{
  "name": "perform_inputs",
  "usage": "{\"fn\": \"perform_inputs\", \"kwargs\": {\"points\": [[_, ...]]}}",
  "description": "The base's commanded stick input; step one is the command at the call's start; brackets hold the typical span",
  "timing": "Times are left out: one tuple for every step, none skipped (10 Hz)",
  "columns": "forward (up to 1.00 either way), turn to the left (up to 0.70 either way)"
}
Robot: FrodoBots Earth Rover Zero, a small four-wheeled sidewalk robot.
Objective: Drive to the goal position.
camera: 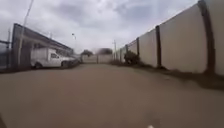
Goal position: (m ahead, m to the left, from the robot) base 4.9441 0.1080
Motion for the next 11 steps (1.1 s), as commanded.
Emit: {"fn": "perform_inputs", "kwargs": {"points": [[1.0, 0.0], [1.0, 0.0], [1.0, 0.0], [1.0, 0.0], [1.0, 0.0], [1.0, 0.0], [1.0, 0.0], [1.0, 0.0], [1.0, 0.0], [1.0, 0.0], [1.0, 0.0]]}}
